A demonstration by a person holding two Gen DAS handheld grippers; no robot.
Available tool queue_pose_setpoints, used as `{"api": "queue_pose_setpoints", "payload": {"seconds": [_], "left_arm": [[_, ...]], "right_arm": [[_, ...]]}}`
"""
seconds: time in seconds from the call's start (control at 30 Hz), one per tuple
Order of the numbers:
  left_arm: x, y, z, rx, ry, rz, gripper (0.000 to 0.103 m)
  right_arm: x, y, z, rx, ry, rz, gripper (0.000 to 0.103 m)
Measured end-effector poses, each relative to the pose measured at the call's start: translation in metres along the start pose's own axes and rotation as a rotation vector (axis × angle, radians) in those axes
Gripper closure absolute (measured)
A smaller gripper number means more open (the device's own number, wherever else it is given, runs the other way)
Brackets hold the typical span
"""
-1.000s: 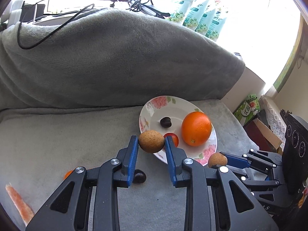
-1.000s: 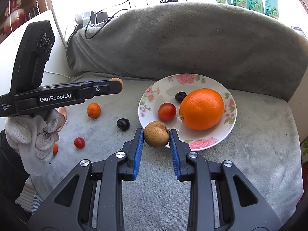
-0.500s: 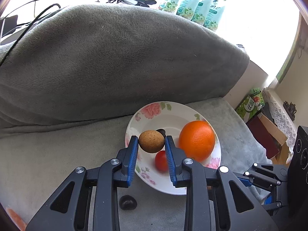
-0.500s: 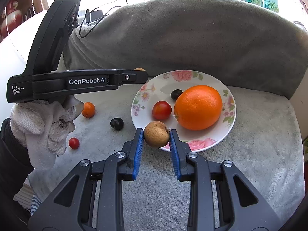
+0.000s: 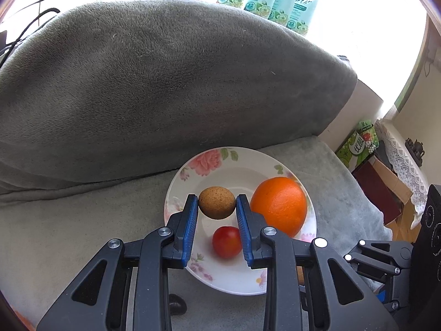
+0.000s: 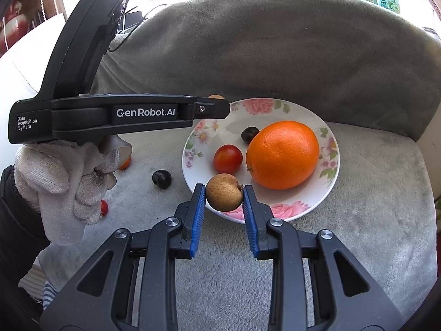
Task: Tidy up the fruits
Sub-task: 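Carry both brown fruits into the floral plate and open both grippers, then withdraw both grippers from the plate toward the remaining fruits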
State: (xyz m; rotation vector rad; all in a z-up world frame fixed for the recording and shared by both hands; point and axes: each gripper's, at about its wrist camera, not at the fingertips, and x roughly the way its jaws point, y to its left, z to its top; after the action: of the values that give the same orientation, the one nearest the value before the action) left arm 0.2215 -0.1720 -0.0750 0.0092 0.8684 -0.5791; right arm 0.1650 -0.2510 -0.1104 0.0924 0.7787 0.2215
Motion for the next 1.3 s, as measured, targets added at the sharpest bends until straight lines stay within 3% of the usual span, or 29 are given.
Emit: {"api": "queue_pose_setpoints", "payload": {"seconds": [0.43, 0.5, 0.53, 0.6, 0.63, 0.67, 0.77, 0.83, 1.07, 1.3], "left_arm": [[0.006, -0.003, 0.004, 0.007, 0.006, -0.01, 0.076], [0.006, -0.004, 0.004, 0.007, 0.004, -0.008, 0.067], [0.006, -0.004, 0.004, 0.006, 0.002, -0.009, 0.063], [0.006, -0.004, 0.004, 0.002, 0.001, -0.007, 0.062], [0.006, -0.004, 0.004, -0.001, 0.001, -0.006, 0.055], [0.005, -0.003, 0.004, -0.004, -0.001, -0.005, 0.045], [0.004, -0.003, 0.005, -0.009, -0.007, -0.005, 0.037], [0.003, -0.002, 0.006, -0.016, -0.012, 0.008, 0.028], [0.003, -0.003, 0.007, -0.024, -0.003, 0.012, 0.023], [0.001, -0.004, 0.007, -0.029, 0.007, 0.038, 0.023]], "right_arm": [[0.009, 0.0, 0.0, 0.006, 0.003, -0.005, 0.074], [0.008, -0.001, 0.001, 0.007, 0.0, -0.002, 0.074], [0.007, -0.001, 0.001, 0.008, 0.0, 0.001, 0.071], [0.006, -0.001, 0.001, 0.007, -0.005, -0.001, 0.055], [0.005, -0.001, 0.001, 0.005, -0.011, -0.002, 0.048], [0.004, 0.0, 0.001, 0.004, -0.016, -0.001, 0.047], [0.001, 0.002, 0.0, 0.002, -0.022, 0.004, 0.045], [-0.001, 0.002, -0.001, 0.002, -0.027, 0.002, 0.033], [-0.009, 0.006, 0.002, -0.004, -0.063, -0.005, 0.014], [-0.015, 0.008, 0.004, -0.011, -0.075, -0.017, 0.013]]}}
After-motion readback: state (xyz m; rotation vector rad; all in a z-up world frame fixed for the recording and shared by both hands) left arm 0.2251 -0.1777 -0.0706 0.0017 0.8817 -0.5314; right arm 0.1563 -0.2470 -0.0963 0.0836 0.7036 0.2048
